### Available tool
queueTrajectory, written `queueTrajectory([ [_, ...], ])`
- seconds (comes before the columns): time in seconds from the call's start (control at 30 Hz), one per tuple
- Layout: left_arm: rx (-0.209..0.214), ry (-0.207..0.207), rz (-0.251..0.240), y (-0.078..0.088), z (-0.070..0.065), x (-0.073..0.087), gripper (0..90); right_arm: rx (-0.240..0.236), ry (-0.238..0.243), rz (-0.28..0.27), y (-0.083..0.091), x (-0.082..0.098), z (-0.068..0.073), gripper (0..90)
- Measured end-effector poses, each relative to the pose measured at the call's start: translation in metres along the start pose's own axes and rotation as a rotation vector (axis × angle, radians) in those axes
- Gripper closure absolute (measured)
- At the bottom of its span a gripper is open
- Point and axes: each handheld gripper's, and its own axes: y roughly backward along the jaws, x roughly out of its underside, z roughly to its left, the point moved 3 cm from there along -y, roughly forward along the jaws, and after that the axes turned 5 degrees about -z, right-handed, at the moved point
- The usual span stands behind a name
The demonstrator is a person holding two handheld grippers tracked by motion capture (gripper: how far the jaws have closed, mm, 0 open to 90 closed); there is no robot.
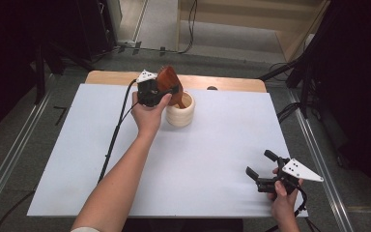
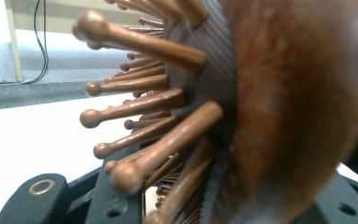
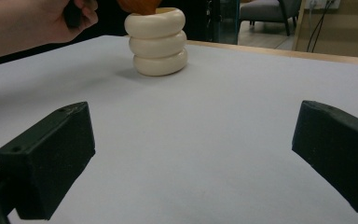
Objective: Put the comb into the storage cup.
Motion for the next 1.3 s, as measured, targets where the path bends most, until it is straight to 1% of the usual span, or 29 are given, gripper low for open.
queueTrajectory([
  [0.1,-0.004,0.004,-0.001,0.000,0.001,0.000,58.7,0.000,0.000,0.000,0.000,0.000,0.000,0.0],
  [0.23,-0.037,0.042,-0.016,-0.001,0.005,0.002,56.6,0.001,0.000,0.001,0.000,0.000,0.000,0.0],
  [0.37,-0.040,0.037,-0.012,0.000,0.008,0.003,53.7,0.002,-0.001,0.000,0.000,0.000,0.000,0.0],
  [0.47,-0.051,0.033,-0.015,0.000,0.009,0.003,51.0,0.002,0.004,0.001,0.000,0.000,0.000,0.0],
  [0.53,-0.041,0.042,-0.021,0.000,0.010,0.002,49.3,0.001,0.002,-0.001,0.000,0.000,0.000,0.0],
  [0.6,-0.035,0.042,-0.026,0.002,0.011,0.001,46.4,0.004,0.003,-0.002,0.000,0.000,-0.001,0.0],
  [0.63,-0.021,0.051,-0.027,0.003,0.012,0.000,43.4,0.002,-0.005,0.001,0.000,0.000,0.000,0.0],
  [0.67,0.004,0.066,-0.028,0.004,0.013,0.000,38.3,0.003,-0.004,0.001,0.000,0.000,0.000,0.0],
  [0.7,0.014,0.069,-0.024,0.004,0.014,0.000,34.4,0.003,-0.004,0.001,0.000,0.000,0.000,0.0],
  [0.73,0.007,0.058,-0.020,0.005,0.014,0.000,32.7,0.002,-0.001,0.000,0.000,0.000,-0.001,0.0],
  [0.77,0.002,0.047,-0.017,0.005,0.013,0.000,29.0,0.003,-0.001,0.000,0.000,0.000,-0.001,0.0],
  [0.87,0.022,0.046,-0.015,0.005,0.014,0.000,19.8,0.004,0.003,0.001,-0.001,0.000,0.000,0.0],
  [0.93,0.019,0.040,-0.013,0.005,0.013,0.001,12.5,0.004,0.002,0.001,-0.001,0.000,0.000,0.0],
  [0.97,0.025,0.037,-0.011,0.005,0.013,0.001,9.1,0.003,0.002,0.001,0.000,0.000,0.000,0.0],
  [1.03,0.016,0.017,-0.019,0.006,0.011,0.001,0.0,0.004,0.003,0.001,0.000,0.000,0.000,0.0],
  [1.07,0.023,0.009,-0.027,0.006,0.010,0.001,0.0,0.003,0.002,0.001,0.000,0.000,0.000,0.0],
  [1.13,0.024,-0.007,-0.026,0.007,0.009,0.001,0.0,0.004,0.003,0.001,0.000,0.000,0.000,0.0],
  [1.2,0.014,-0.016,-0.018,0.007,0.009,0.001,0.0,0.004,0.002,0.001,-0.001,0.000,0.000,0.0],
  [1.3,0.014,-0.020,-0.018,0.009,0.010,0.002,0.0,0.004,0.003,0.001,-0.001,0.000,0.000,0.0],
])
